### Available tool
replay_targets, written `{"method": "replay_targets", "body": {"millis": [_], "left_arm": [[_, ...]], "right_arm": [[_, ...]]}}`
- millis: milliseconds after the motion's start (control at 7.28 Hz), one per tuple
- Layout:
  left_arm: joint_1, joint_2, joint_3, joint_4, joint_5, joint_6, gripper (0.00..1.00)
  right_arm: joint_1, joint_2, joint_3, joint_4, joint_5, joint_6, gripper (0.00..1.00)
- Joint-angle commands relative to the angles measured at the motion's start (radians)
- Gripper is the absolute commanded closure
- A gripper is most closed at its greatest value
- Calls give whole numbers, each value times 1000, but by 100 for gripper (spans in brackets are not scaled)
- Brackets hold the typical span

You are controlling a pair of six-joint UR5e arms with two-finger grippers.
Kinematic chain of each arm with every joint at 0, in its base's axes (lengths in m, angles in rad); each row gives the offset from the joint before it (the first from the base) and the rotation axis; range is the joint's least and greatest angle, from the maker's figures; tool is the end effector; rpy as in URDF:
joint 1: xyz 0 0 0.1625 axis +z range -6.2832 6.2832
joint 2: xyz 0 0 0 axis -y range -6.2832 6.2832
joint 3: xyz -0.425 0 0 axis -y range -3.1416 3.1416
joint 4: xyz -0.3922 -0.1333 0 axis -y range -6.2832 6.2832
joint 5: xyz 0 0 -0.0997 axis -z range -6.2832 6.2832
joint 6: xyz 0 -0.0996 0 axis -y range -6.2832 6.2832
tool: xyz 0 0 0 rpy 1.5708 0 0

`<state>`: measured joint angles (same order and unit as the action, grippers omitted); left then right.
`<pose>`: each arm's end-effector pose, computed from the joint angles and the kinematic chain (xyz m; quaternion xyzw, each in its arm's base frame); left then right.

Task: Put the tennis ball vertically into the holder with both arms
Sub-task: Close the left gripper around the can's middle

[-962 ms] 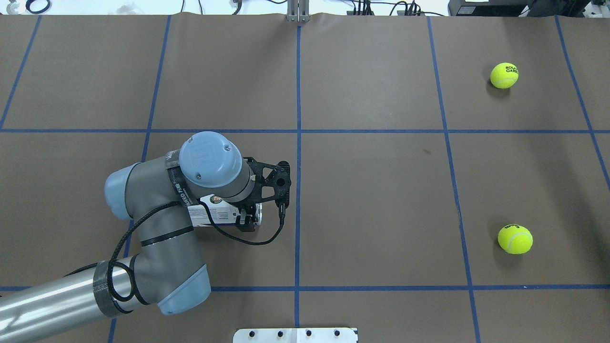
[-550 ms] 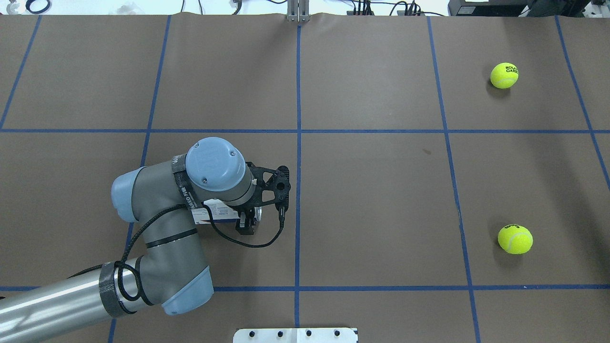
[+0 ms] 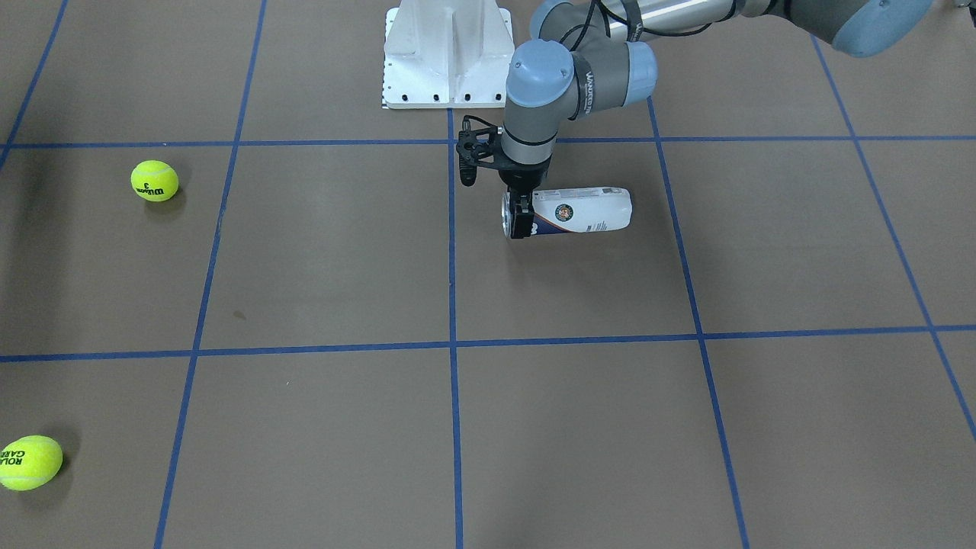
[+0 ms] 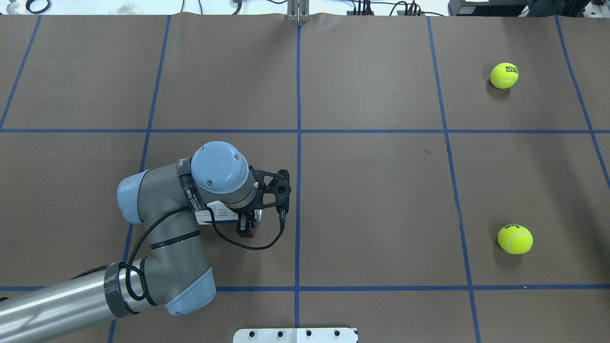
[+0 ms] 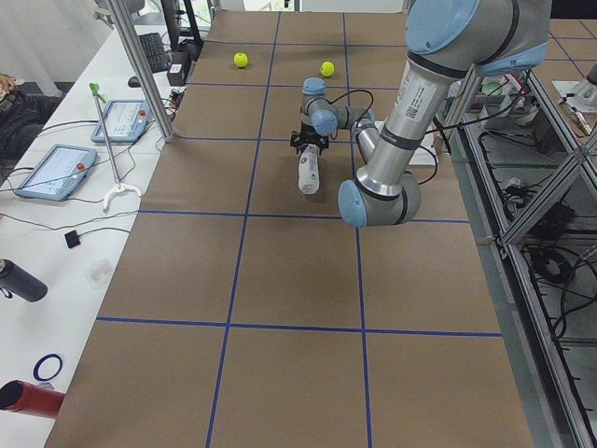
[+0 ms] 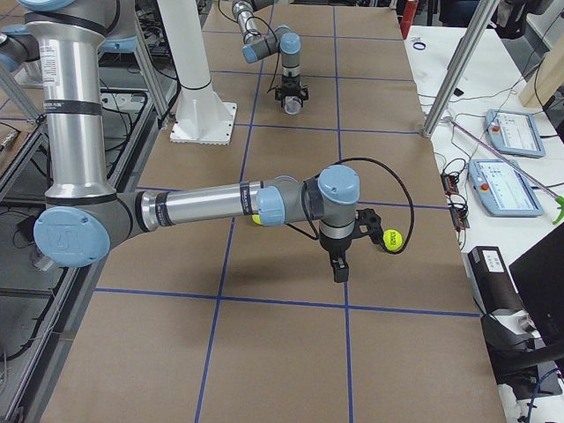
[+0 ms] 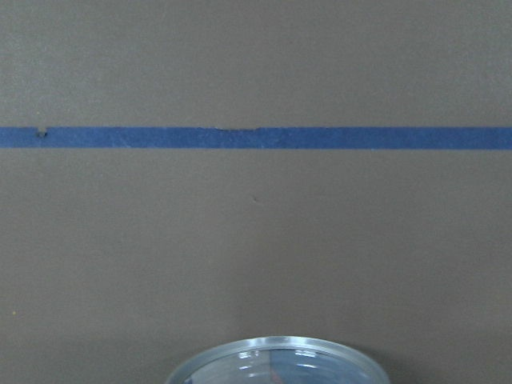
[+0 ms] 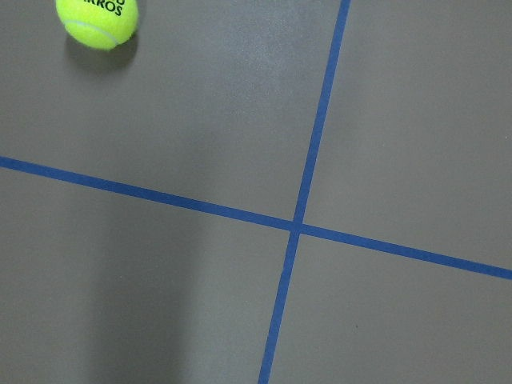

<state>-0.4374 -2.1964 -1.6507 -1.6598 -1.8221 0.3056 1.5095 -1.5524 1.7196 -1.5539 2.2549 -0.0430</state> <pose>0.5756 -0.3890 0.2492 0.3050 0.2602 0.6394 0.6561 0.0392 -0.5101 0.5798 0.0835 -0.3348 -0.0797 0.9352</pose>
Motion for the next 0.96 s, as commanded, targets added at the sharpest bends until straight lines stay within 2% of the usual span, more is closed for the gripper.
{"method": "replay_targets", "body": {"millis": [0, 550, 824], "left_arm": [[2, 0, 8, -3, 0, -2, 1], [6, -9, 23, -9, 0, -2, 2], [8, -14, 29, -8, 0, -2, 6]], "right_arm": [[0, 0, -2, 0, 2, 0, 0], [0, 0, -2, 0, 2, 0, 0], [0, 0, -2, 0, 2, 0, 0]]}}
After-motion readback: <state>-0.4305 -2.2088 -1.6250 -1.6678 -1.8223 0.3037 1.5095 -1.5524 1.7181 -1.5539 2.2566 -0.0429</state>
